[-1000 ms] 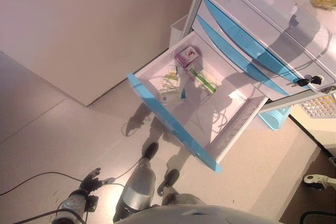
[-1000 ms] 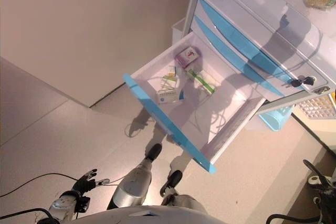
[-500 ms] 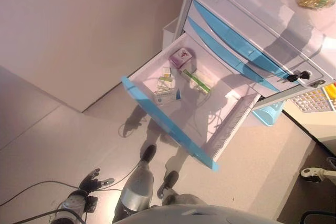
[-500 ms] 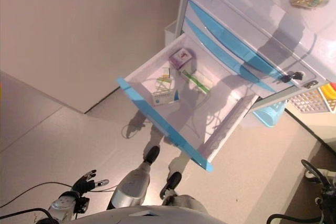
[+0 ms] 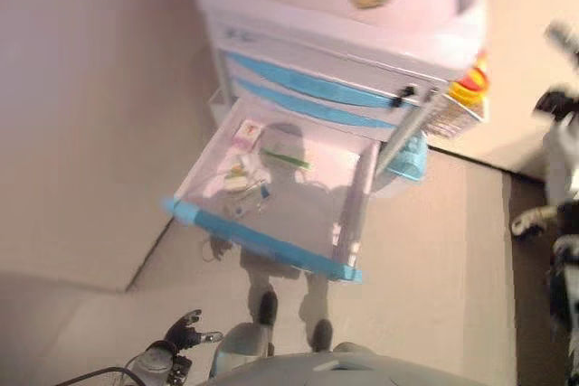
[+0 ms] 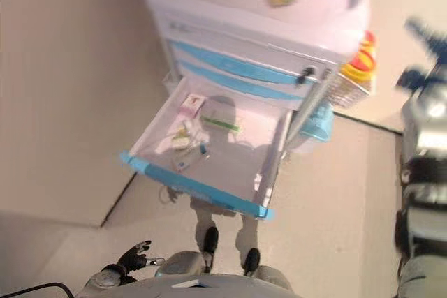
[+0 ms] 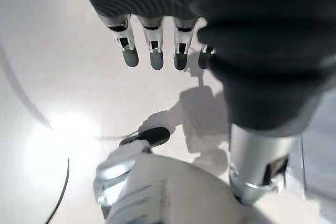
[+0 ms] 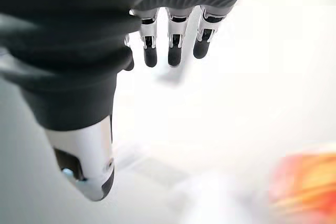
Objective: Open the drawer and pick up the medicine
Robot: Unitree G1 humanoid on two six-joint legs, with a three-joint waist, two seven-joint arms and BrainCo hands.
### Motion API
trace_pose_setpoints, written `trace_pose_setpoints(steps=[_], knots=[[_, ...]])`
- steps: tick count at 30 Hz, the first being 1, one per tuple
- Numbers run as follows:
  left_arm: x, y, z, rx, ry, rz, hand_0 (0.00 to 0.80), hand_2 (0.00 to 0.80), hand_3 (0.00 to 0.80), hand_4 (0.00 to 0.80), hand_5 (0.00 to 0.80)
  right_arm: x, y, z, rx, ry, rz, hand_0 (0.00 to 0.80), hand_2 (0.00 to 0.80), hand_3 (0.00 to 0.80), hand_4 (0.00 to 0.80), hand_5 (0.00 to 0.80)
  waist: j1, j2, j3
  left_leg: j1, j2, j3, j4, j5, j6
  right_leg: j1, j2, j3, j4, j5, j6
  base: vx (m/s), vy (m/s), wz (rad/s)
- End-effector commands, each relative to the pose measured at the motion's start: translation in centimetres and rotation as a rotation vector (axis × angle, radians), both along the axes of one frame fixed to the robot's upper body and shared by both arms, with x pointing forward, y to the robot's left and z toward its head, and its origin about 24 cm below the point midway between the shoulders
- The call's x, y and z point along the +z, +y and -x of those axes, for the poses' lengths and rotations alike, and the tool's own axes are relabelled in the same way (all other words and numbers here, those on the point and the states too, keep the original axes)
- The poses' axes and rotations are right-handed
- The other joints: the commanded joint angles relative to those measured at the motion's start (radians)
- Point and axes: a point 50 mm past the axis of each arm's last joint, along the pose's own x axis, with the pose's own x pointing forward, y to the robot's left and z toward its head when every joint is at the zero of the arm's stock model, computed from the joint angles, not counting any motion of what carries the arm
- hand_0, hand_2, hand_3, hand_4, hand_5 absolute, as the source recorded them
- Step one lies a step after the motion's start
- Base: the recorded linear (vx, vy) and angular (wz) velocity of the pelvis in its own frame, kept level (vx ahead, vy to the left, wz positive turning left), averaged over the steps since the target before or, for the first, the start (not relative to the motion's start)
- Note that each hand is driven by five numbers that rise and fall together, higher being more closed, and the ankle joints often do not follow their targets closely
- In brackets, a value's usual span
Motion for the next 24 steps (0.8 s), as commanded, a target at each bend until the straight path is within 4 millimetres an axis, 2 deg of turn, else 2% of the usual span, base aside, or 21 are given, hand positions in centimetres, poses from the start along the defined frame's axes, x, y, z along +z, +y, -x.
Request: trace_pose_setpoints(steps=[1, 4, 6, 9, 13, 15, 18, 21, 23, 24], knots=[[0.0, -1.4, -2.3, -0.091, 0.001, -0.013, 0.0, 0.0, 0.0, 0.0, 0.0, -3.4, 2.5, 1.4, 0.086, 0.0, 0.038, 0.0, 0.0, 0.0, 0.0, 0.0, -0.028, -0.012, 0.002, 0.06, 0.009, 0.004, 0.01, -0.169, -0.025, -0.031, -0.014, 0.007, 0.071, -0.012, 0.048, -0.018, -0.044, -0.6], [0.0, -2.2, -2.9, -0.146, 0.012, -0.012, 0.0, 0.0, 0.0, 0.0, 0.0, -8.9, 3.3, 3.3, 0.109, 0.188, -0.008, 0.0, 0.0, 0.0, 0.0, 0.0, -0.062, 0.001, 0.009, 0.064, 0.012, 0.029, 0.015, -0.171, -0.023, -0.042, -0.014, 0.022, 0.082, -0.012, 0.047, 0.0, -0.043, -0.5], [0.2, -2.6, -3.6, -0.167, 0.004, -0.003, 0.0, 0.0, 0.0, 0.0, 0.0, -13.3, 4.7, 5.3, 0.134, 0.332, 0.008, 0.0, 0.0, 0.0, 0.0, 0.0, -0.092, 0.016, 0.027, 0.059, 0.012, 0.045, 0.034, -0.178, -0.019, -0.058, -0.016, 0.035, 0.106, -0.019, 0.044, -0.001, -0.014, -0.36], [0.7, -3.3, -5.3, -0.209, -0.032, 0.01, 0.0, 0.0, 0.0, 0.0, 0.0, -17.4, 5.5, 7.4, 0.166, 0.515, 0.022, 0.0, 0.0, 0.0, 0.0, 0.0, -0.126, 0.038, 0.075, 0.026, 0.008, 0.061, 0.087, -0.187, -0.014, -0.101, -0.021, 0.05, 0.16, -0.033, 0.035, -0.049, 0.012, -0.28], [1.8, -4.2, -7.9, -0.26, -0.114, 0.015, 0.0, 0.0, 0.0, 0.0, 0.0, -19.7, 5.8, 8.0, 0.2, 0.652, 0.032, 0.0, 0.0, 0.0, 0.0, 0.0, -0.14, 0.056, 0.16, -0.044, 0.002, 0.067, 0.152, -0.186, -0.013, -0.162, -0.029, 0.053, 0.217, -0.043, 0.023, -0.168, 0.038, -0.21], [2.9, -4.9, -10.1, -0.284, -0.197, 0.014, 0.0, 0.0, 0.0, 0.0, 0.0, -20.9, 5.9, 8.2, 0.209, 0.714, 0.034, 0.0, 0.0, 0.0, 0.0, 0.0, -0.144, 0.063, 0.231, -0.109, -0.001, 0.074, 0.206, -0.185, -0.011, -0.212, -0.033, 0.057, 0.253, -0.047, 0.013, -0.205, 0.034, -0.09], [4.5, -5.4, -12.5, -0.309, -0.29, 0.012, 0.0, 0.0, 0.0, 0.0, 0.0, -21.8, 6.3, 8.3, 0.239, 0.794, 0.088, 0.0, 0.0, 0.0, 0.0, 0.0, -0.144, 0.068, 0.293, -0.186, 0.003, 0.08, 0.279, -0.191, -0.004, -0.286, -0.038, 0.057, 0.322, -0.057, 0.001, -0.116, 0.041, -0.11], [6.4, -5.3, -14.6, -0.335, -0.364, -0.009, 0.0, 0.0, 0.0, 0.0, 0.0, -22.3, 6.7, 8.3, 0.276, 0.863, 0.125, 0.0, 0.0, 0.0, 0.0, 0.0, -0.146, 0.071, 0.332, -0.251, 0.0, 0.08, 0.348, -0.205, 0.006, -0.36, -0.041, 0.061, 0.417, -0.084, -0.01, -0.046, 0.062, -0.06], [7.8, -4.6, -15.9, -0.346, -0.409, -0.035, 0.0, 0.0, 0.0, 0.0, 0.0, -22.5, 6.8, 8.4, 0.299, 0.893, 0.153, 0.0, 0.0, 0.0, 0.0, 0.0, -0.146, 0.071, 0.347, -0.284, -0.001, 0.081, 0.384, -0.212, 0.01, -0.395, -0.041, 0.063, 0.464, -0.1, -0.015, 0.003, 0.049, -0.03], [9.1, -4.0, -17.0, -0.357, -0.45, -0.066, 0.0, 0.0, 0.0, 0.0, 0.0, -22.6, 6.8, 8.5, 0.32, 0.914, 0.178, 0.0, 0.0, 0.0, 0.0, 0.0, -0.148, 0.074, 0.349, -0.316, -0.003, 0.081, 0.412, -0.218, 0.012, -0.428, -0.04, 0.067, 0.5, -0.114, -0.021, 0.011, 0.056, 0.03]])
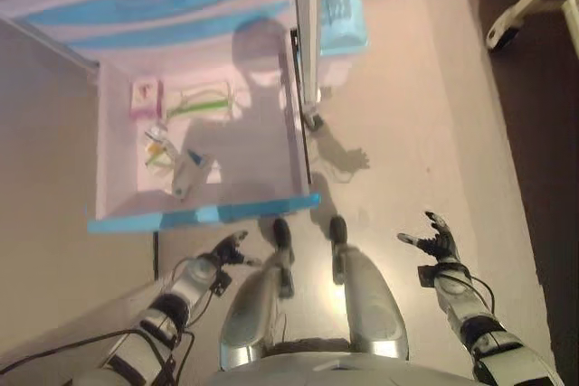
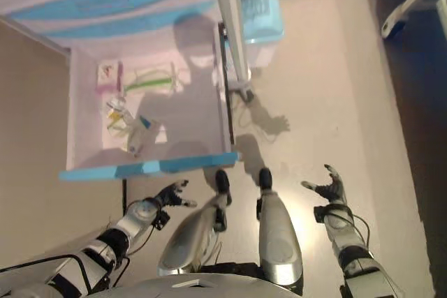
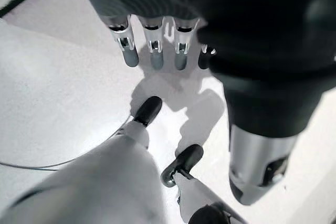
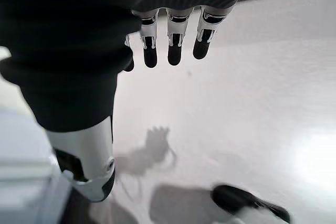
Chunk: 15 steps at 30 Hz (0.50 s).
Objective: Open the drawer and pick up the medicine
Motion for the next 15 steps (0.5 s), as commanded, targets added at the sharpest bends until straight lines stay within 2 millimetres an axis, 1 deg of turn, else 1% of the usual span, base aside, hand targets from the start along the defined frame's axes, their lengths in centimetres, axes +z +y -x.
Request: trace_pose_setpoints(steps=[1, 2, 3, 4, 6, 11, 13, 14, 15], knots=[[2.8, 2.3, -1.8, 0.008, -0.107, -0.052, 0.0, 0.0, 0.0, 0.0, 0.0, -0.3, -0.3, 1.3, 0.079, 0.048, 0.06, 0.0, 0.0, 0.0, 0.0, 0.0, -0.006, -0.009, -0.018, -0.096, -0.025, -0.027, 0.245, -0.191, 0.035, -0.043, -0.013, -0.016, 0.127, -0.046, 0.007, 0.031, 0.072, 0.05], [3.8, 2.8, -2.4, 0.012, -0.136, -0.064, 0.0, 0.0, 0.0, 0.0, 0.0, -0.3, -0.4, 1.4, 0.093, 0.059, 0.072, 0.0, 0.0, 0.0, 0.0, 0.0, -0.008, -0.007, -0.018, -0.11, -0.026, -0.027, 0.256, -0.194, 0.035, -0.059, -0.011, -0.012, 0.143, -0.052, 0.004, 0.054, 0.085, 0.03], [5.5, 3.6, -3.6, 0.022, -0.189, -0.077, 0.0, 0.0, 0.0, 0.0, 0.0, -0.2, -0.6, 1.4, 0.104, 0.068, 0.085, 0.0, 0.0, 0.0, 0.0, 0.0, -0.01, -0.005, -0.018, -0.133, -0.028, -0.025, 0.276, -0.2, 0.037, -0.084, -0.009, -0.006, 0.166, -0.06, -0.001, 0.066, 0.093, -0.02], [6.7, 4.2, -4.4, 0.032, -0.219, -0.075, 0.0, 0.0, 0.0, 0.0, 0.0, -0.1, -0.7, 1.4, 0.106, 0.069, 0.091, 0.0, 0.0, 0.0, 0.0, 0.0, -0.012, -0.004, -0.018, -0.147, -0.029, -0.023, 0.288, -0.203, 0.037, -0.1, -0.008, -0.002, 0.179, -0.064, -0.003, 0.062, 0.095, -0.05], [10.2, 5.7, -6.2, 0.052, -0.286, -0.081, 0.0, 0.0, 0.0, 0.0, 0.0, 0.2, -1.2, 1.4, 0.104, 0.068, 0.091, 0.0, 0.0, 0.0, 0.0, 0.0, -0.017, -0.002, -0.018, -0.177, -0.031, -0.018, 0.309, -0.206, 0.04, -0.136, -0.004, 0.006, 0.199, -0.066, -0.006, 0.05, 0.079, -0.02], [17.3, 8.8, -9.4, 0.142, -0.432, -0.128, 0.0, 0.0, 0.0, 0.0, 0.0, 0.7, -1.5, 1.1, 0.108, 0.059, 0.073, 0.0, 0.0, 0.0, 0.0, 0.0, -0.039, -0.006, -0.018, -0.248, -0.033, 0.005, 0.367, -0.224, 0.05, -0.217, 0.007, 0.035, 0.236, -0.062, -0.011, 0.034, 0.085, 0.02], [20.9, 10.7, -10.5, 0.22, -0.483, -0.138, 0.0, 0.0, 0.0, 0.0, 0.0, 0.8, -1.4, 1.1, 0.128, 0.063, 0.08, 0.0, 0.0, 0.0, 0.0, 0.0, -0.057, -0.016, -0.018, -0.273, -0.027, 0.02, 0.393, -0.237, 0.057, -0.246, 0.014, 0.052, 0.248, -0.059, -0.012, 0.076, 0.098, -0.02], [22.5, 11.6, -11.0, 0.266, -0.501, -0.149, 0.0, 0.0, 0.0, 0.0, 0.0, 0.7, -1.4, 1.2, 0.135, 0.072, 0.082, 0.0, 0.0, 0.0, 0.0, 0.0, -0.071, -0.023, -0.018, -0.267, -0.026, 0.019, 0.418, -0.275, 0.055, -0.244, 0.018, 0.066, 0.268, -0.087, -0.004, 0.129, 0.115, 0.02], [23.7, 12.4, -11.2, 0.306, -0.518, -0.149, 0.0, 0.0, 0.0, 0.0, 0.0, 0.8, -1.3, 1.2, 0.142, 0.076, 0.086, 0.0, 0.0, 0.0, 0.0, 0.0, -0.081, -0.028, -0.018, -0.273, -0.022, 0.024, 0.429, -0.282, 0.057, -0.253, 0.021, 0.073, 0.272, -0.086, -0.004, 0.057, 0.117, -0.03]])
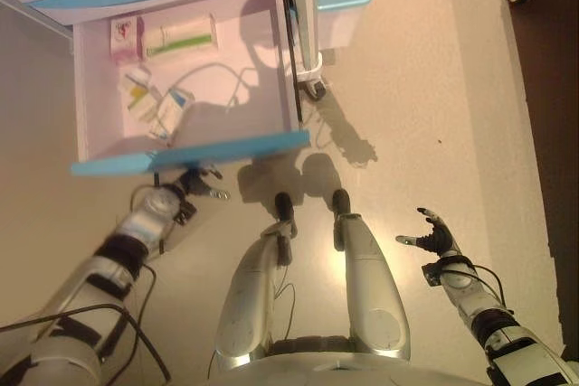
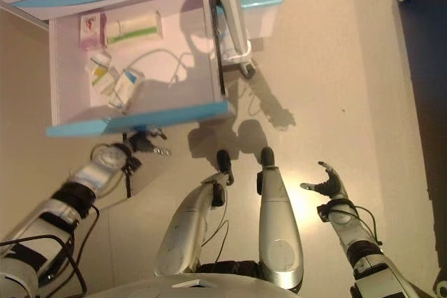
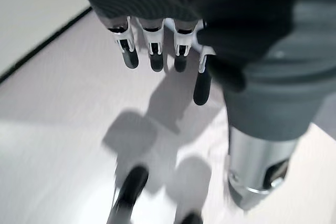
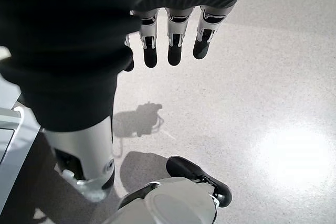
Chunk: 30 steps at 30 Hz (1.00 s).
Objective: Open the drawer and pick up the medicine
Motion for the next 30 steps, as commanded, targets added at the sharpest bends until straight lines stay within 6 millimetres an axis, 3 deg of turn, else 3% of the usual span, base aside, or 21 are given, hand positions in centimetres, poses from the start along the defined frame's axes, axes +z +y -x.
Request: trace_pose_setpoints(steps=[1, 2, 8, 12, 16, 22, 30], knots=[[9.4, 5.8, -1.4, 0.24, -0.249, 0.028, 0.0, 0.0, 0.0, 0.0, 0.0, -0.6, -0.1, 1.7, 0.019, 0.036, -0.008, 0.0, 0.0, 0.0, 0.0, 0.0, -0.069, -0.036, -0.031, -0.008, -0.011, 0.03, 0.134, -0.186, 0.05, -0.013, 0.03, 0.007, 0.034, -0.015, -0.002, 0.054, 0.126, -0.1], [10.8, 6.7, -1.5, 0.296, -0.282, 0.046, 0.0, 0.0, 0.0, 0.0, 0.0, -0.7, -0.1, 1.7, 0.027, 0.044, -0.003, 0.0, 0.0, 0.0, 0.0, 0.0, -0.082, -0.041, -0.031, -0.002, -0.01, 0.027, 0.156, -0.224, 0.047, -0.009, 0.036, 0.019, 0.05, -0.044, 0.005, 0.044, 0.116, -0.24], [18.1, 10.6, -0.6, 0.671, -0.63, 0.079, 0.0, 0.0, 0.0, 0.0, 0.0, -0.9, 0.3, 1.7, 0.066, 0.051, 0.013, 0.0, 0.0, 0.0, 0.0, 0.0, -0.13, -0.073, -0.031, -0.042, 0.002, 0.041, 0.211, -0.262, 0.055, -0.056, 0.073, 0.058, 0.063, -0.041, 0.005, 0.052, 0.113, -0.22], [20.4, 9.9, -0.6, 0.774, -0.811, 0.108, 0.0, 0.0, 0.0, 0.0, 0.0, -1.4, 1.2, 1.7, 0.1, 0.057, 0.009, 0.0, 0.0, 0.0, 0.0, 0.0, -0.139, -0.092, -0.031, -0.051, 0.003, 0.042, 0.205, -0.265, 0.057, -0.07, 0.098, 0.075, 0.045, -0.027, 0.007, 0.007, 0.053, -0.19], [20.4, 8.4, -1.3, 0.742, -0.849, 0.07, 0.0, 0.0, 0.0, 0.0, 0.0, -1.5, 2.0, 1.5, 0.125, 0.044, 0.012, 0.0, 0.0, 0.0, 0.0, 0.0, -0.132, -0.099, -0.031, -0.042, -0.007, 0.045, 0.169, -0.253, 0.057, -0.072, 0.116, 0.085, 0.017, -0.009, 0.014, -0.021, 0.023, -0.12], [19.4, 8.2, -1.4, 0.706, -0.842, -0.016, 0.0, 0.0, 0.0, 0.0, 0.0, -1.0, 2.7, 0.8, 0.151, 0.006, 0.015, 0.0, 0.0, 0.0, 0.0, 0.0, -0.118, -0.103, -0.031, -0.023, -0.012, 0.055, 0.104, -0.204, 0.061, -0.06, 0.118, 0.088, -0.046, 0.046, 0.02, -0.079, -0.024, -0.03], [15.6, 8.6, -0.9, 0.643, -0.8, 0.111, 0.0, 0.0, 0.0, 0.0, 0.0, -1.2, 3.6, 0.6, 0.137, -0.005, -0.001, 0.0, 0.0, 0.0, 0.0, 0.0, -0.063, -0.094, -0.032, 0.069, -0.016, 0.021, 0.003, -0.167, 0.046, 0.049, 0.089, 0.054, -0.143, 0.064, 0.029, -0.042, -0.098, 0.1]])
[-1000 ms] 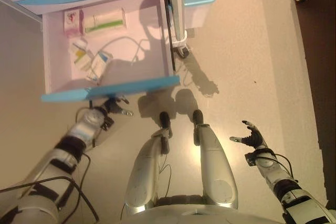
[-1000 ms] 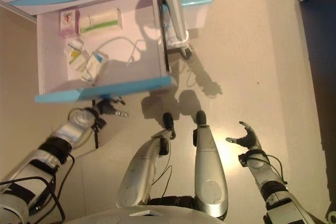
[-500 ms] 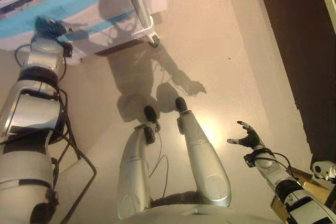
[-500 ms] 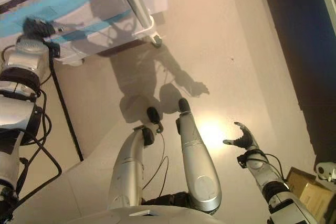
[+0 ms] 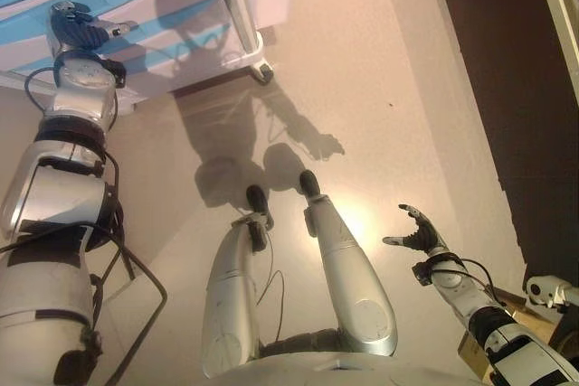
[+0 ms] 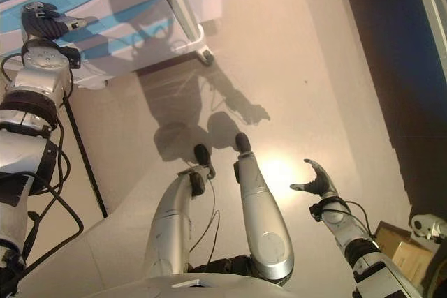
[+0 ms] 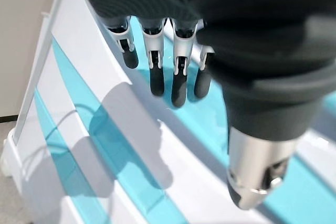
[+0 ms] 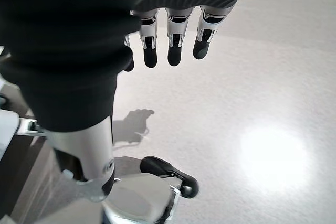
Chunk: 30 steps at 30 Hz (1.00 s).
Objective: Open the drawer and pick up the medicine
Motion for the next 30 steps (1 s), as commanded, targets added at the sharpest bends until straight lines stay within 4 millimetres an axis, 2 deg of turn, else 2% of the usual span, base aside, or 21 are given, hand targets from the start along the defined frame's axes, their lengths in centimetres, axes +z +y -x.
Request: trace_pose_setpoints(steps=[1, 5, 8, 12, 13, 17, 19, 21, 25, 27, 30], knots=[[-0.4, 3.0, 2.0, 0.004, -0.075, 0.055, 0.0, 0.0, 0.0, 0.0, 0.0, -0.9, 1.6, 0.7, -0.003, -0.006, -0.039, 0.0, 0.0, 0.0, 0.0, 0.0, 0.028, -0.026, -0.052, 0.127, -0.057, 0.024, -0.127, -0.069, 0.037, 0.042, 0.009, -0.015, -0.097, 0.026, 0.007, -0.035, -0.137, 0.12], [-4.8, 2.7, 2.7, -0.121, -0.056, 0.202, 0.0, 0.0, 0.0, 0.0, 0.0, -1.3, 1.9, 1.1, -0.003, 0.007, -0.043, 0.0, 0.0, 0.0, 0.0, 0.0, 0.059, -0.019, -0.079, 0.194, -0.058, -0.005, -0.201, -0.04, 0.018, 0.127, -0.015, -0.061, -0.162, 0.027, 0.006, -0.042, -0.144, 0.19], [-8.9, 1.9, 3.7, -0.241, -0.039, 0.327, 0.0, 0.0, 0.0, 0.0, 0.0, -1.6, 1.9, 1.4, -0.007, 0.02, -0.058, 0.0, 0.0, 0.0, 0.0, 0.0, 0.084, -0.011, -0.111, 0.249, -0.057, -0.026, -0.258, -0.018, 0.002, 0.198, -0.028, -0.092, -0.213, 0.027, 0.004, -0.024, -0.141, 0.16], [-15.4, -0.7, 6.0, -0.397, -0.003, 0.536, 0.0, 0.0, 0.0, 0.0, 0.0, -2.3, 1.9, 2.3, -0.007, 0.084, -0.189, 0.0, 0.0, 0.0, 0.0, 0.0, 0.117, -0.005, -0.17, 0.336, -0.045, -0.05, -0.339, 0.013, -0.024, 0.318, -0.031, -0.135, -0.301, 0.031, -0.001, -0.001, -0.13, 0.21], [-16.0, -1.0, 6.2, -0.41, 0.003, 0.556, 0.0, 0.0, 0.0, 0.0, 0.0, -2.4, 1.8, 2.4, -0.008, 0.094, -0.205, 0.0, 0.0, 0.0, 0.0, 0.0, 0.119, -0.004, -0.179, 0.342, -0.044, -0.051, -0.348, 0.018, -0.027, 0.327, -0.03, -0.137, -0.312, 0.035, -0.001, -0.001, -0.103, 0.28], [-21.5, -3.4, 8.8, -0.477, 0.111, 0.686, 0.0, 0.0, 0.0, 0.0, 0.0, -4.0, 1.6, 4.3, -0.044, 0.211, -0.331, 0.0, 0.0, 0.0, 0.0, 0.0, 0.145, -0.003, -0.255, 0.421, -0.04, -0.066, -0.409, 0.031, -0.044, 0.431, -0.03, -0.158, -0.389, 0.039, 0.002, 0.063, -0.088, 0.2], [-25.9, -4.9, 11.7, -0.469, 0.223, 0.794, 0.0, 0.0, 0.0, 0.0, 0.0, -5.3, 1.6, 5.9, -0.068, 0.302, -0.382, 0.0, 0.0, 0.0, 0.0, 0.0, 0.166, -0.004, -0.322, 0.468, -0.04, -0.074, -0.439, 0.036, -0.053, 0.493, -0.029, -0.172, -0.434, 0.047, 0.004, 0.111, -0.092, 0.2], [-28.6, -5.8, 13.7, -0.447, 0.317, 0.85, 0.0, 0.0, 0.0, 0.0, 0.0, -6.1, 1.6, 7.0, -0.074, 0.363, -0.385, 0.0, 0.0, 0.0, 0.0, 0.0, 0.18, -0.004, -0.361, 0.495, -0.038, -0.078, -0.452, 0.038, -0.057, 0.53, -0.028, -0.184, -0.459, 0.052, 0.004, 0.088, -0.062, 0.12], [-33.2, -7.4, 17.9, -0.377, 0.512, 0.944, 0.0, 0.0, 0.0, 0.0, 0.0, -7.2, 2.1, 8.5, -0.088, 0.455, -0.396, 0.0, 0.0, 0.0, 0.0, 0.0, 0.203, -0.01, -0.41, 0.536, -0.042, -0.094, -0.471, 0.037, -0.06, 0.585, -0.028, -0.205, -0.498, 0.057, 0.005, 0.037, -0.055, 0.18], [-35.6, -8.2, 20.9, -0.318, 0.625, 0.995, 0.0, 0.0, 0.0, 0.0, 0.0, -7.8, 2.4, 9.3, -0.104, 0.499, -0.399, 0.0, 0.0, 0.0, 0.0, 0.0, 0.215, -0.015, -0.435, 0.565, -0.042, -0.098, -0.489, 0.035, -0.062, 0.621, -0.028, -0.224, -0.52, 0.056, 0.007, 0.024, -0.066, 0.17], [-37.5, -9.7, 23.6, -0.334, 0.811, 0.95, 0.0, 0.0, 0.0, 0.0, 0.0, -8.5, 3.1, 10.0, -0.121, 0.545, -0.396, 0.0, 0.0, 0.0, 0.0, 0.0, 0.219, -0.019, -0.458, 0.59, -0.04, -0.103, -0.514, 0.038, -0.062, 0.643, -0.025, -0.231, -0.528, 0.052, 0.01, 0.005, -0.048, 0.14]])
